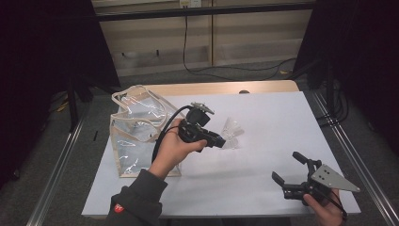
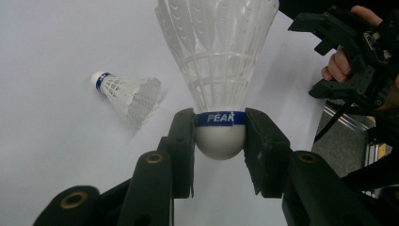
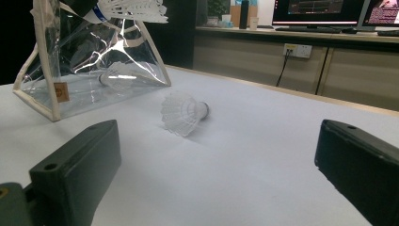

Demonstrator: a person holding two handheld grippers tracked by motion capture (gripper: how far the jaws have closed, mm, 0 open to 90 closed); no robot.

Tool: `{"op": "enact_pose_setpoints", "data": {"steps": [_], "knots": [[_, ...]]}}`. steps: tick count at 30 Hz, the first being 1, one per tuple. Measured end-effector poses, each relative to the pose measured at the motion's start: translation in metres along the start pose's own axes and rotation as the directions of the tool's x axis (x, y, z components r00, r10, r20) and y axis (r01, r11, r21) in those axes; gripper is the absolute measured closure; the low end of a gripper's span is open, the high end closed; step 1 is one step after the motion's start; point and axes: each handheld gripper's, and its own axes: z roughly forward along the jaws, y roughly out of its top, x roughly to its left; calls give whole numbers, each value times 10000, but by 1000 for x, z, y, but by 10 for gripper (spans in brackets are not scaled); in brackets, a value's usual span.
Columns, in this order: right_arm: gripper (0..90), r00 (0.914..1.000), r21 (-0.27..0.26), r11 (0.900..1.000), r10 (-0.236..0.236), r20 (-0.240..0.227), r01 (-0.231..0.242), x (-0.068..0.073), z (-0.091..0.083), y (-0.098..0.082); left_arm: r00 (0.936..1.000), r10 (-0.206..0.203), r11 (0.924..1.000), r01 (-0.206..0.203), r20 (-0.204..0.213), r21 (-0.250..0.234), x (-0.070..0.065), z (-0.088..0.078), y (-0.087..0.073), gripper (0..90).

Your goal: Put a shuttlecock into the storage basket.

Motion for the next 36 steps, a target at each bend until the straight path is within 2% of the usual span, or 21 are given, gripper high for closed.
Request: {"op": "enact_pose_setpoints", "data": {"steps": [36], "knots": [[9, 10000, 3, 10000, 17, -23, -17, 0, 0, 0, 9993, -340, 9990, 335, -174, -292, 8, -23, 14, 654]]}}
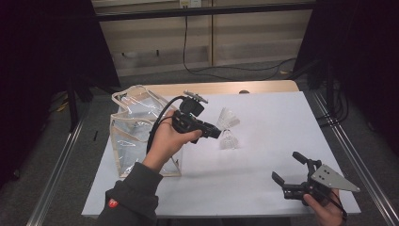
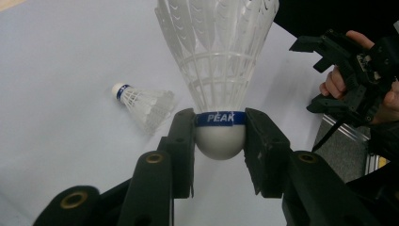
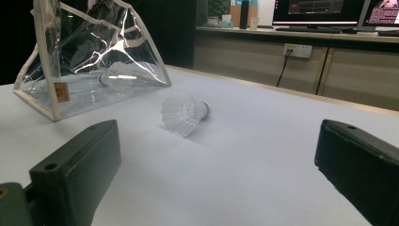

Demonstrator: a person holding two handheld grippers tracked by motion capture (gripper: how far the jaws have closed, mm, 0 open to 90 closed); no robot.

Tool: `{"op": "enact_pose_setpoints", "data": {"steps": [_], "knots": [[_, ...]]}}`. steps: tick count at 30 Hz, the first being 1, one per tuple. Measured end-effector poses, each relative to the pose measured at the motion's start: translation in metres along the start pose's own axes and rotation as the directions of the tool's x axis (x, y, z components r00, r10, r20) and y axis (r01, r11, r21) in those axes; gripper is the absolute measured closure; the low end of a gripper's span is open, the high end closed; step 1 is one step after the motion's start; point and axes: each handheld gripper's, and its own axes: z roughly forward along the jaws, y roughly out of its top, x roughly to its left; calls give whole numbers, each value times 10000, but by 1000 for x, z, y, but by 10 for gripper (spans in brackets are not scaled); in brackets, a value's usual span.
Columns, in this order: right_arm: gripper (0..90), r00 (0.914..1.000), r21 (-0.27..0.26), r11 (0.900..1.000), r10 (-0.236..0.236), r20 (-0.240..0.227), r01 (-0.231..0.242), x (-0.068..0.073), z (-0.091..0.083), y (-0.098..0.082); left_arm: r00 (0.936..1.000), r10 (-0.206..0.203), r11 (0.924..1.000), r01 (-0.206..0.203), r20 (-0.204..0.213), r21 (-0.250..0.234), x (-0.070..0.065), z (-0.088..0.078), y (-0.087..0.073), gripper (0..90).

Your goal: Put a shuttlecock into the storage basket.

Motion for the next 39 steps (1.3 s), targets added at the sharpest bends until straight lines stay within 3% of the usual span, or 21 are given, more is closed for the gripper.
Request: {"op": "enact_pose_setpoints", "data": {"steps": [39], "knots": [[9, 10000, -3, 10000, -10, -6, 10, 1, 0, 0, 9987, -375, 9991, 368, -345, -211, 8, -27, 11, 654]]}}
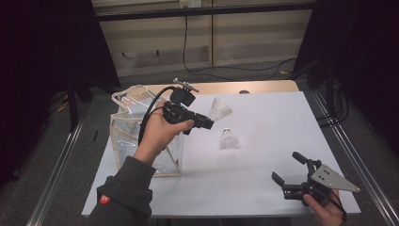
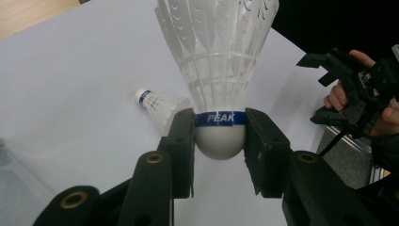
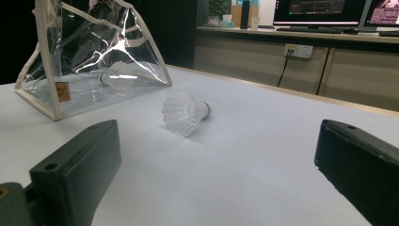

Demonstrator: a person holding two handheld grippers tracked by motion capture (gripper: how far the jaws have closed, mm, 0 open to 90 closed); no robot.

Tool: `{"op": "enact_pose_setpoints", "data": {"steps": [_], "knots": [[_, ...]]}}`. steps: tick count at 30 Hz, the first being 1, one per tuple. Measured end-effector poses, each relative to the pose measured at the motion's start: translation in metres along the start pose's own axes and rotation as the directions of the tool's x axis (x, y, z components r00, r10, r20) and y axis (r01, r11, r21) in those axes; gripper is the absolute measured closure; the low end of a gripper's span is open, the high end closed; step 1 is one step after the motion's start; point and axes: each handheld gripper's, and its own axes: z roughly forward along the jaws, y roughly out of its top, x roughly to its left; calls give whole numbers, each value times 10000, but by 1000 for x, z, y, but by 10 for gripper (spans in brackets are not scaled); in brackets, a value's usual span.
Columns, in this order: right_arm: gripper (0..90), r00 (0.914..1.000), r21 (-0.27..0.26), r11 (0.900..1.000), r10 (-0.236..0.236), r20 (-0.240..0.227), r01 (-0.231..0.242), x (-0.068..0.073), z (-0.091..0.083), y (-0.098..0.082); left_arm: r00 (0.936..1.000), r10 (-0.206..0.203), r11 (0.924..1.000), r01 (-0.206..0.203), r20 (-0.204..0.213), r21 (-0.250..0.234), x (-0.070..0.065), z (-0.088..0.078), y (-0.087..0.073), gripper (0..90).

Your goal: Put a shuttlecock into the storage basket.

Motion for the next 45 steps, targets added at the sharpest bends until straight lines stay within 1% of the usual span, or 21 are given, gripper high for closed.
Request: {"op": "enact_pose_setpoints", "data": {"steps": [2, 6, 7, 8, 10, 12, 21, 27, 29, 31, 32, 33, 35, 38, 39, 45], "knots": [[9, 10000, 15, 10000, -11, -7, 11, 0, 0, 0, 10000, 46, 9999, -46, -41, 93, 1, -1, 0, 653], [9, 10000, 8, 10000, -23, 5, 23, 0, 0, 0, 10000, -37, 10000, 38, -77, 49, 1, -4, 2, 653], [9, 10000, 4, 10000, -28, 2, 28, 0, 0, 0, 10000, 26, 10000, -25, -82, 91, 1, -5, 2, 653], [9, 10000, 25, 10000, -9, -5, 9, 0, 0, 0, 9999, -44, 10000, 44, -92, 32, 1, -5, 3, 653], [9, 10000, 27, 10000, -7, -7, 7, 0, 0, 0, 9999, 16, 10000, -15, -99, 78, 2, -7, 3, 653], [9, 10000, 22, 10000, -25, -10, 25, 0, 0, 0, 9999, -16, 10000, 17, -139, 75, 3, -8, 4, 653], [9, 10000, -28, 10000, -19, 0, 19, 0, 0, 0, 9995, -135, 9998, 132, -289, -117, 7, -15, 7, 654], [9, 10000, -40, 10000, -18, 3, 18, 0, 0, 0, 9992, -164, 9998, 159, -378, -140, 8, -18, 9, 653], [9, 10000, -43, 10000, -26, 1, 26, 0, 0, 0, 9989, -240, 9995, 232, -401, -199, 8, -19, 9, 653], [9, 10000, -45, 10000, -25, 2, 25, 0, 0, 0, 9990, -156, 9998, 151, -424, -132, 10, -21, 9, 653], [9, 10000, -58, 10000, -54, 2, 54, 0, 0, 0, 9987, -250, 9995, 242, -434, -195, 10, -21, 9, 654], [9, 10000, -53, 10000, -46, 0, 46, 0, 0, 0, 9986, -200, 9997, 194, -483, -140, 11, -21, 9, 653], [9, 10000, -38, 10000, -19, -4, 19, 0, 0, 0, 9984, -289, 9994, 279, -484, -205, 11, -22, 9, 653], [9, 10000, -33, 10000, -27, -3, 27, 0, 0, 0, 9981, -287, 9995, 277, -550, -177, 13, -24, 10, 654], [9, 10000, -46, 10000, -45, 1, 45, 0, 0, 0, 9978, -365, 9991, 353, -554, -232, 14, -25, 9, 653], [9, 10000, -25, 10000, -22, -18, 22, 0, 0, 0, 9973, -307, 9994, 295, -663, -196, 16, -30, 10, 654]]}}
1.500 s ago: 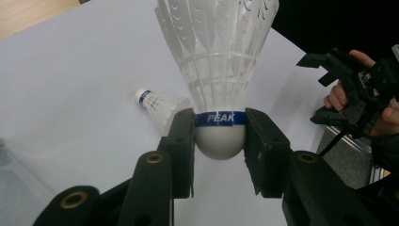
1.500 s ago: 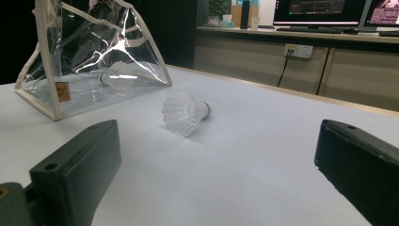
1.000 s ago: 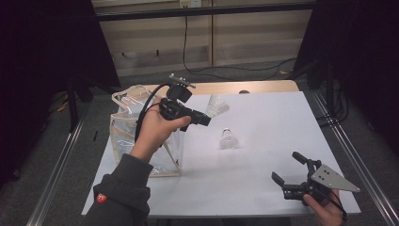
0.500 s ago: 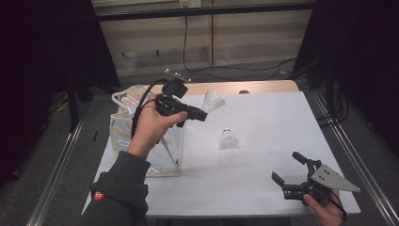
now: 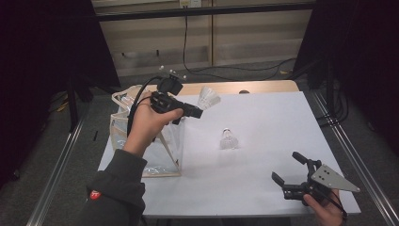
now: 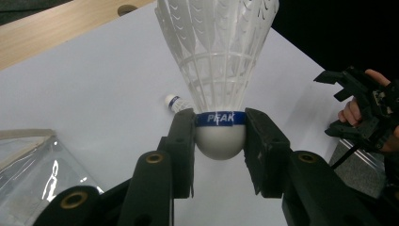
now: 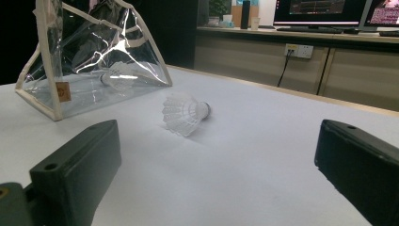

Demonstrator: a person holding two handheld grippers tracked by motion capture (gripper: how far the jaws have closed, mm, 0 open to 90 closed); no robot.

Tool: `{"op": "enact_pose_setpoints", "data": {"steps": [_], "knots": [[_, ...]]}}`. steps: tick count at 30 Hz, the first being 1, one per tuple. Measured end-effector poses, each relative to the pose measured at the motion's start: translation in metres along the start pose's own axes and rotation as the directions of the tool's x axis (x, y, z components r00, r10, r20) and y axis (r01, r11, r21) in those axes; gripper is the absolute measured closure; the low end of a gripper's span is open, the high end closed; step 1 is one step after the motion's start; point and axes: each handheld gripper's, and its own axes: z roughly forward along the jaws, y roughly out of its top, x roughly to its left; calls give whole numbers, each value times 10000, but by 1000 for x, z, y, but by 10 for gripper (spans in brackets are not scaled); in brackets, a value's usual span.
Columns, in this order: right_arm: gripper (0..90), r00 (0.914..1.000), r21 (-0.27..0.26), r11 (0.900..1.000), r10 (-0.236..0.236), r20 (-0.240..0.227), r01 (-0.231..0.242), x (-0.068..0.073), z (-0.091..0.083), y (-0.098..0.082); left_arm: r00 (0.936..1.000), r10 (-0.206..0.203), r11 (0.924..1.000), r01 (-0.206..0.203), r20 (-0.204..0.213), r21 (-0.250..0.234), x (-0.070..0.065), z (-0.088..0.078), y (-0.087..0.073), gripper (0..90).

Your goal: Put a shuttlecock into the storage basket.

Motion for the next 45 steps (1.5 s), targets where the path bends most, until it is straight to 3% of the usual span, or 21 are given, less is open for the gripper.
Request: {"op": "enact_pose_setpoints", "data": {"steps": [16, 39, 45], "knots": [[9, 10000, 3, 10000, 25, -20, -25, 0, 0, 0, 9993, -202, 9998, 199, -307, -97, 9, -12, 2, 653], [9, 10000, 2, 10000, 17, -16, -17, 0, 0, 0, 9944, -713, 9972, 695, -777, -261, 28, -27, -7, 653], [9, 10000, 5, 10000, 23, -23, -23, 0, 0, 0, 9934, -686, 9975, 670, -917, -206, 31, -32, -8, 653]]}}
